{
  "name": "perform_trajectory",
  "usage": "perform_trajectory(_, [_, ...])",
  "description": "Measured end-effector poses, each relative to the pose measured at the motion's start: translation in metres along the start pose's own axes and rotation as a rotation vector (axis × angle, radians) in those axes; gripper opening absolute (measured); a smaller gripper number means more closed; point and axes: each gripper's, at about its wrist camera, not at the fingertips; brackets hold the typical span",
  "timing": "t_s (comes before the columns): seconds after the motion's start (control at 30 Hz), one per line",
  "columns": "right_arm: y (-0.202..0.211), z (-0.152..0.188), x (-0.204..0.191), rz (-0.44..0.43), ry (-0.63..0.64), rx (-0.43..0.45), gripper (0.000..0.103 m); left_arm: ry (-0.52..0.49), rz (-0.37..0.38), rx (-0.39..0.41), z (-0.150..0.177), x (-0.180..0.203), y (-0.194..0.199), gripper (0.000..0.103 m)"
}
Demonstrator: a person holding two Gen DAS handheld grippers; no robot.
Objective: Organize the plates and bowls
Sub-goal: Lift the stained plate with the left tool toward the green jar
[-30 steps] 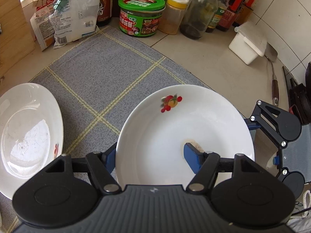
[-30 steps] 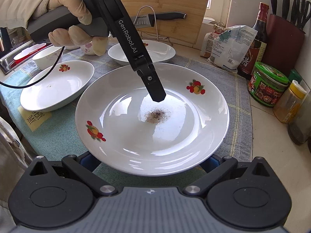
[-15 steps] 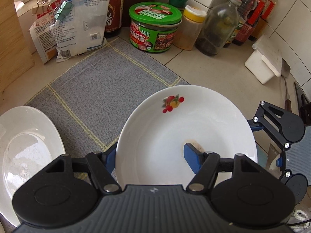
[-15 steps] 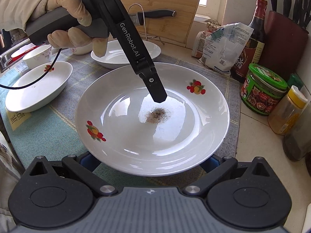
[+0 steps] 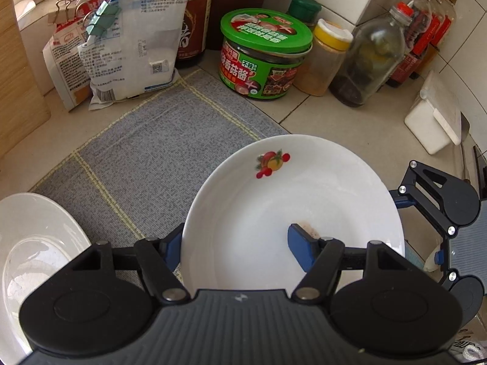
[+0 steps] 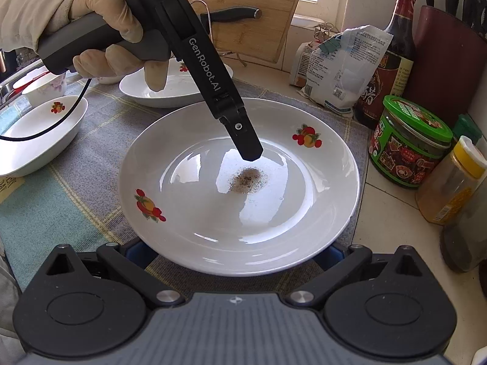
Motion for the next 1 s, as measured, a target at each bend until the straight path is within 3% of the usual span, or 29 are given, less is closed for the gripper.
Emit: perform_trajectory(1.0, [-0.017, -0.004, 0.025, 0.017, -0.035, -0.023, 0.103, 0.003, -0.024, 0.011, -0.021, -0.011, -0.022, 0.069])
Point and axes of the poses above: each gripper's, at about its wrist camera, not at the fingertips, and y roughly against the way its jaws point, x to its right, z to its underside, and after that the axes turned 5 degrees about -x, right-handed
